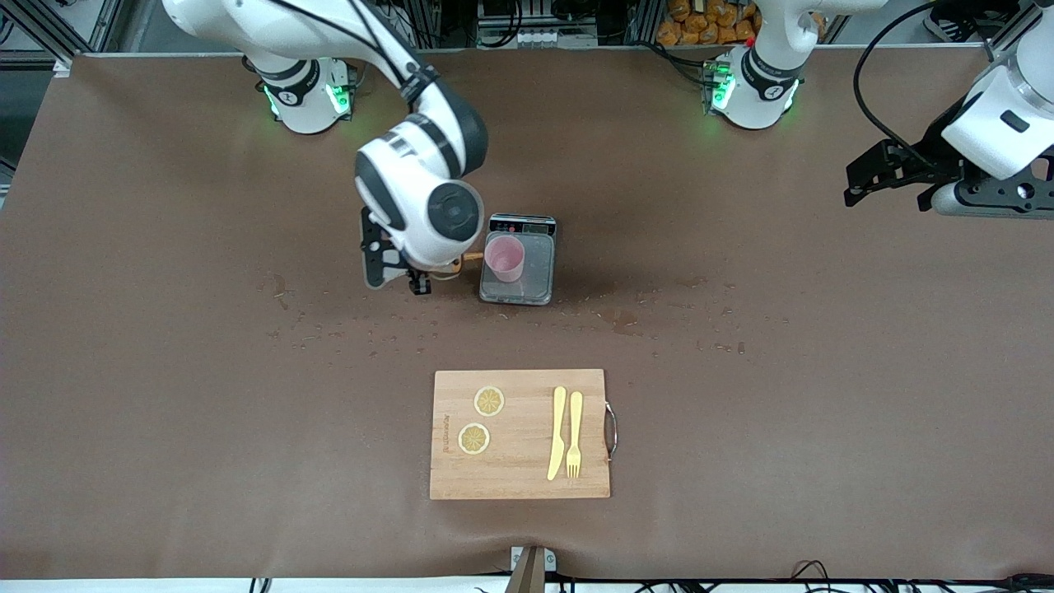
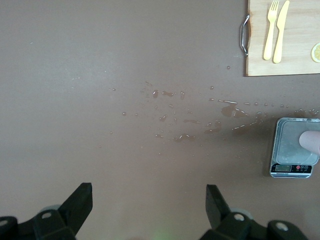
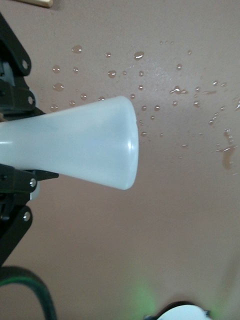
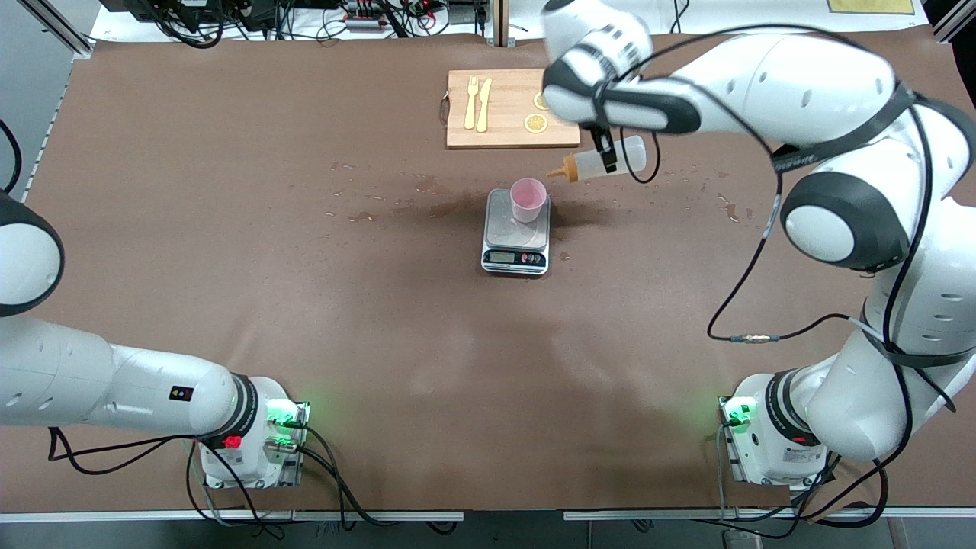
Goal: Add sauce to pink cup with both arms
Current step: 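Carry the bottle with the right gripper back beside its start spot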
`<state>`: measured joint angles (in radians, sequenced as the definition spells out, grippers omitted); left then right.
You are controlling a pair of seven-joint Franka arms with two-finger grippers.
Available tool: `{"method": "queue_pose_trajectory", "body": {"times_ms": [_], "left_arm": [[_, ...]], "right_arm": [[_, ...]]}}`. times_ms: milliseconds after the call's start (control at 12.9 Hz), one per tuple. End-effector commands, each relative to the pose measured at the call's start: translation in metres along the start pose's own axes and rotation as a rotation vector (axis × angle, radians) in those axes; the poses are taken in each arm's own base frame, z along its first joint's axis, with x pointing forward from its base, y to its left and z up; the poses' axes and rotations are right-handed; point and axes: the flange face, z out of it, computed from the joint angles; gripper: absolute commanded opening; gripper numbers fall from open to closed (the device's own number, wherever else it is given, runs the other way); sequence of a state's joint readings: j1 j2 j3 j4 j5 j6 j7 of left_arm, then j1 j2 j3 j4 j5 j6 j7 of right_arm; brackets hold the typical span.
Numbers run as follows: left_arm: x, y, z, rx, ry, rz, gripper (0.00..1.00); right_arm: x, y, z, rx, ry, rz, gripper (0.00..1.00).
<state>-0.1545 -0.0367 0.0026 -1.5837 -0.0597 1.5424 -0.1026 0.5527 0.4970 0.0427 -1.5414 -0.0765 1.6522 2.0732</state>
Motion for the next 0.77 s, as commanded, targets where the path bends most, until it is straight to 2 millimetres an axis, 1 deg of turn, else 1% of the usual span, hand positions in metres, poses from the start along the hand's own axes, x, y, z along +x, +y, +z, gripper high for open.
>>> {"method": "queue_pose_trajectory", "body": {"times_ms": [0, 232, 309, 386, 463, 618, 695], "left_arm": [[-0.005, 0.0, -0.006, -0.01, 0.004, 0.009, 1.0], [-0.005, 0.0, -0.006, -0.01, 0.004, 0.009, 1.0], [-0.005, -0.001, -0.006, -0.008, 0.004, 0.007, 1.0], [-0.005, -0.001, -0.006, -0.008, 0.004, 0.007, 1.0], [-0.005, -0.001, -0.006, -0.008, 0.004, 0.007, 1.0], [-0.005, -0.001, -0.006, -0.008, 0.004, 0.007, 1.0], [-0.005, -0.001, -0.006, -0.008, 0.005, 0.007, 1.0]], "right_arm": [[0.063, -0.012, -0.024, -0.057, -0.172, 0.009, 0.0], [0.096, -0.021, -0.028, -0.077, -0.274, 0.004, 0.0], [0.115, -0.027, -0.027, -0.088, -0.328, -0.003, 0.0], [0.137, -0.03, -0.028, -0.097, -0.385, -0.01, 0.0], [0.164, -0.034, -0.025, -0.112, -0.449, -0.029, 0.0], [0.221, -0.037, -0.015, -0.14, -0.589, -0.117, 0.0], [0.251, -0.039, -0.006, -0.148, -0.667, -0.134, 0.0]]}}
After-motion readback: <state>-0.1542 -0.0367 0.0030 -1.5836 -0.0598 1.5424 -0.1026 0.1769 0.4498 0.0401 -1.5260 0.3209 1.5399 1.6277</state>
